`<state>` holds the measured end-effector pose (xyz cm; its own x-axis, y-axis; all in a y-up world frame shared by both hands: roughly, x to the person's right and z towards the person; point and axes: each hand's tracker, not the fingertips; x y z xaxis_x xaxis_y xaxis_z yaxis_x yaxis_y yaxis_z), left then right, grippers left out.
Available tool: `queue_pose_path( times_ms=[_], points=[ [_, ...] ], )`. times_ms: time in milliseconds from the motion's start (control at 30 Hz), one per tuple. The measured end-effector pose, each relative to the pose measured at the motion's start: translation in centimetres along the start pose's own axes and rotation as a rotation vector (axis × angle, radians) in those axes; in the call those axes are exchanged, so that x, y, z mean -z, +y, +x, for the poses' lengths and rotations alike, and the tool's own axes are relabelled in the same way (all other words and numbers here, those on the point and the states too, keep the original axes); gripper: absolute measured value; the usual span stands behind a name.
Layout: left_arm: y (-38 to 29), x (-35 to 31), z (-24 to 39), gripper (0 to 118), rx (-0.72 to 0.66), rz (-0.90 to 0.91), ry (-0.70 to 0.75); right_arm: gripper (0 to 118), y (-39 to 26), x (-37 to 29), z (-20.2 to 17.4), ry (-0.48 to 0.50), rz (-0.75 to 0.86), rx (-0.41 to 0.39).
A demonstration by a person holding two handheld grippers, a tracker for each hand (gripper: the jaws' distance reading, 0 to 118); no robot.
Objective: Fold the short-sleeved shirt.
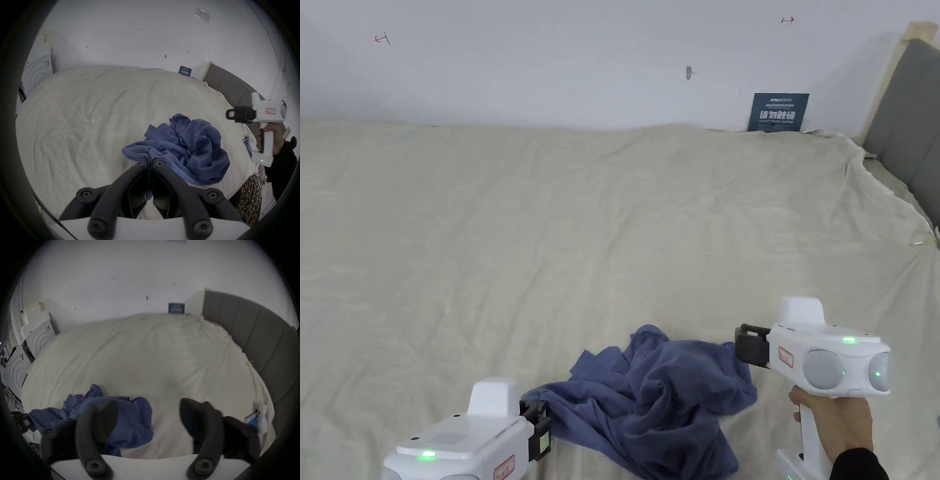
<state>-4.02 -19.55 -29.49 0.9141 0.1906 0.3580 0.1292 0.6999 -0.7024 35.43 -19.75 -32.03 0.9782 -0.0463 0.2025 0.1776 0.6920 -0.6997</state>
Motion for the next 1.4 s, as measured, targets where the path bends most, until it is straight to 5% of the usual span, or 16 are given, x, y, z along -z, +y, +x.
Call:
queue_pose_path(
  times_ms=[200, 300, 433, 500, 567, 1000, 1400],
  points=[
    [0.3, 1.2, -0.8, 3, -0.015, -0.015, -0.008, 91, -0.4, 7.1, -0.3, -0.007, -0.175, -0.037],
    [0.2, 1.5, -1.1, 3, -0.018, -0.023, -0.006, 80, -1.1, 9.8, -0.2, 0.014, -0.220, -0.035],
    [-0.1, 1.8, -1.5, 3, -0.032, -0.033, -0.004, 40, -2.2, 10.0, -1.0, 0.056, -0.221, -0.035],
    [-0.2, 1.8, -1.5, 3, -0.035, -0.036, -0.004, 4, -2.2, 9.5, -1.1, 0.058, -0.206, -0.041],
    [-0.2, 1.5, -1.5, 3, -0.038, -0.032, -0.007, 4, -2.3, 8.2, -1.2, -0.001, -0.161, -0.074],
    [3.5, -1.0, -2.0, 3, -0.125, 0.085, -0.071, 4, 2.8, -8.5, 1.2, 0.095, 0.184, -0.057],
    [18.3, -4.7, -7.0, 3, -0.138, 0.295, 0.035, 4, 12.1, -19.2, 5.1, 0.015, 0.427, -0.002]
  ],
)
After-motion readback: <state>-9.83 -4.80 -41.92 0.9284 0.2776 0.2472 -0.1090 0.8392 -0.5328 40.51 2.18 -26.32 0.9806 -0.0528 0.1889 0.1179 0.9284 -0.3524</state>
